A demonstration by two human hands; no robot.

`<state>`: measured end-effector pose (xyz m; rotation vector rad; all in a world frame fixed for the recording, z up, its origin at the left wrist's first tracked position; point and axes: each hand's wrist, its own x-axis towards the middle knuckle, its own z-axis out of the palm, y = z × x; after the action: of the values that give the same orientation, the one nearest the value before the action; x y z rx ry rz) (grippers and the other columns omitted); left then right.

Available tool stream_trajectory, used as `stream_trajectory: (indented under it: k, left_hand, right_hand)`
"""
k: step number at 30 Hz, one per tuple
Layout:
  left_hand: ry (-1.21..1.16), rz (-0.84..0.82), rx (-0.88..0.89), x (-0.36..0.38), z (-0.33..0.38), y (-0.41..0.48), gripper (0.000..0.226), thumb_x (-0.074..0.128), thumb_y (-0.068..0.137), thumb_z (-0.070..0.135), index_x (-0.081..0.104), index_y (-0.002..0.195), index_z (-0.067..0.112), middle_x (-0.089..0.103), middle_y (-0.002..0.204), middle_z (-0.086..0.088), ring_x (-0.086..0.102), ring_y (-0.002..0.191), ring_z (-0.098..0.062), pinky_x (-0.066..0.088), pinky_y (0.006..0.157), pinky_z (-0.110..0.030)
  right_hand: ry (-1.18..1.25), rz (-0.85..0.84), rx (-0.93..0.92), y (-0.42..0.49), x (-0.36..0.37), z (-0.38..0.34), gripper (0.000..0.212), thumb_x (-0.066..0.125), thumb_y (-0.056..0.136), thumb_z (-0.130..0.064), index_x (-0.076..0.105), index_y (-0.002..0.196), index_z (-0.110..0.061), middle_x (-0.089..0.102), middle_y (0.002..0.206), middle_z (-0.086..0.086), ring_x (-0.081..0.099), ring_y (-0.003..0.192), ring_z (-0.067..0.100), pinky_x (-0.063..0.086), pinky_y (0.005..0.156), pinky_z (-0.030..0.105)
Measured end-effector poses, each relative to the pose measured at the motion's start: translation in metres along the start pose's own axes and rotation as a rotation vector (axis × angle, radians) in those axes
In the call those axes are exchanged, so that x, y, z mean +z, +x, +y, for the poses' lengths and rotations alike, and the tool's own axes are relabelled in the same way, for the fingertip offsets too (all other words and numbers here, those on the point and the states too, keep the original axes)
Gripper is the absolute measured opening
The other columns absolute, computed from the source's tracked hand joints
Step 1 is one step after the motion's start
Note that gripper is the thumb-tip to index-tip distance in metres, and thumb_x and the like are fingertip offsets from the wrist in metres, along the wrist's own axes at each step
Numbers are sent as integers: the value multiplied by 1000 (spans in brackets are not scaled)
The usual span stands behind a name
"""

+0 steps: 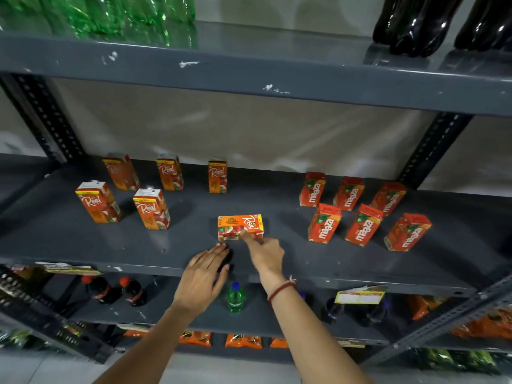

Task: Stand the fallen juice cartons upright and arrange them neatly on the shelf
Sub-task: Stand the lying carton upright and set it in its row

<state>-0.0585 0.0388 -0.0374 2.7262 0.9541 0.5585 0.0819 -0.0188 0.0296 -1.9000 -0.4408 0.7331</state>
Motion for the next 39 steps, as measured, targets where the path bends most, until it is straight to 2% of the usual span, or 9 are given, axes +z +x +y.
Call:
stream_trajectory:
  k: [1, 3, 5, 8, 14, 20, 24, 31, 39]
  left_hand:
    - [-2, 21, -27, -3, -7, -1, 58, 20, 100, 42, 62, 119, 6, 64, 121, -9, 59, 112, -22, 32, 98, -29]
    - [5, 52, -87, -7, -19, -2, 60, 19, 99, 44, 60, 121, 6, 62, 123, -10, 57, 115, -23, 34, 96, -31]
    - [27, 60, -141, -10, -30, 0, 65, 16, 98, 48, 58, 123, 5, 60, 127, -11, 54, 118, -25, 38, 95, -35]
    - [61, 32, -174, -12, -38, 6, 71, 14, 97, 52, 56, 126, 3, 56, 131, -15, 51, 122, -29, 42, 96, -41]
    - [86, -8, -188, -8, -39, 7, 70, 15, 97, 52, 58, 124, 3, 56, 130, -15, 52, 121, -28, 32, 100, -37]
    - [70, -2, -187, -9, -39, 7, 68, 17, 97, 48, 59, 122, 1, 58, 128, -17, 54, 118, -29, 30, 99, -35]
    - [66, 4, -175, -8, -39, 6, 66, 18, 98, 46, 59, 122, 1, 57, 129, -16, 54, 119, -28, 30, 100, -35]
    - [81, 17, -150, -4, -42, 5, 64, 19, 98, 45, 56, 125, 1, 55, 132, -16, 50, 123, -27, 33, 102, -38]
    - [96, 37, -154, -8, -36, 3, 66, 18, 98, 44, 58, 122, -2, 57, 128, -19, 53, 119, -30, 40, 97, -42]
  right_hand:
    - [-6, -23, 7, 1, 10, -3, 38, 67, 78, -46, 65, 74, -8, 67, 85, 12, 61, 83, 27, 45, 70, 30]
    - [-48, -7, 19, 4, 27, -8, 50, 64, 77, -52, 65, 102, -9, 63, 113, 16, 53, 110, 33, 43, 90, 38]
    - [-99, 38, 75, 6, 38, -16, 67, 63, 76, -56, 51, 123, -9, 50, 127, 16, 45, 120, 36, 38, 98, 44]
    - [-154, 101, 151, 13, 49, -29, 86, 65, 73, -58, 36, 133, -4, 39, 135, 17, 40, 125, 36, 39, 100, 46]
    - [-170, 131, 264, 28, 66, -44, 102, 78, 62, -53, 28, 135, -3, 36, 136, 15, 36, 127, 33, 41, 99, 46]
    - [-183, 24, 303, 45, 70, -48, 91, 83, 59, -46, 40, 131, -9, 44, 137, 14, 42, 126, 33, 40, 102, 42]
    - [-232, -110, 196, 50, 65, -44, 78, 86, 57, -39, 49, 119, -9, 56, 129, 12, 52, 119, 32, 45, 101, 40]
    - [-107, -147, -51, 35, 47, -24, 56, 89, 56, -24, 50, 95, -16, 67, 111, 6, 62, 101, 21, 48, 85, 30]
    - [-29, -272, -158, 19, 31, -27, 60, 87, 59, -24, 46, 103, -19, 61, 100, -2, 57, 93, 11, 45, 88, 26]
